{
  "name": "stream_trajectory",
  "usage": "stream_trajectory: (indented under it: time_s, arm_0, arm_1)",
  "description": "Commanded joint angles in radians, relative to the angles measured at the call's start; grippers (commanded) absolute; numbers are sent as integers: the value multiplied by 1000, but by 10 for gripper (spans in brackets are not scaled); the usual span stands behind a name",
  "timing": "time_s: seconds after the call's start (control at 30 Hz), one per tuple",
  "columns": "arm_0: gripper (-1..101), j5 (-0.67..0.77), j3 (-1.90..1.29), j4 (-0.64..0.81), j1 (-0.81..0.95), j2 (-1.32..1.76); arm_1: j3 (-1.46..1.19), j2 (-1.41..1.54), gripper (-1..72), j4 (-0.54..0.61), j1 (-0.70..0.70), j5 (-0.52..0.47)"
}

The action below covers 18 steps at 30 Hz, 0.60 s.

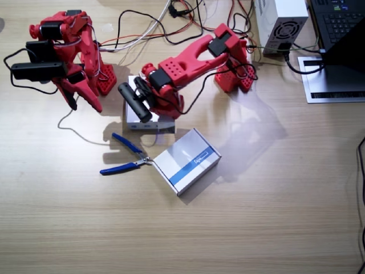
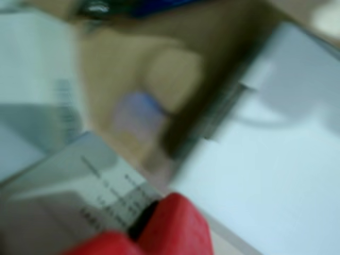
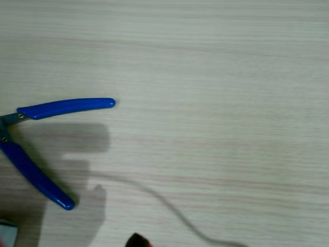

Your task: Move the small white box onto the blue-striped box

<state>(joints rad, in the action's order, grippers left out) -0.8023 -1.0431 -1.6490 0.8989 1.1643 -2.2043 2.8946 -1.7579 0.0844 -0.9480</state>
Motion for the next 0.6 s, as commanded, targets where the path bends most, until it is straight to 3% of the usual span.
stream_trajectory:
  time_s: [0.0, 0.23, 0.27, 0.33, 0.37, 0.57]
  arm_0:
    - [92, -66, 97, -28, -156, 80]
    - [96, -130, 242, -28, -345, -153]
    - [129, -130, 233, -28, -342, -160]
    - [308, -126, 210, -28, -321, -160]
    - [351, -118, 209, -28, -310, -160]
    - [439, -89, 184, -28, -242, -133]
  arm_1:
    - [43, 25, 644, -2, 52, 26]
    - [43, 25, 644, -2, 58, 35]
    - [46, 25, 644, 2, 61, 35]
    - [51, 25, 644, 3, 74, 38]
    - [52, 25, 644, 3, 80, 43]
    - [51, 29, 645, 0, 81, 41]
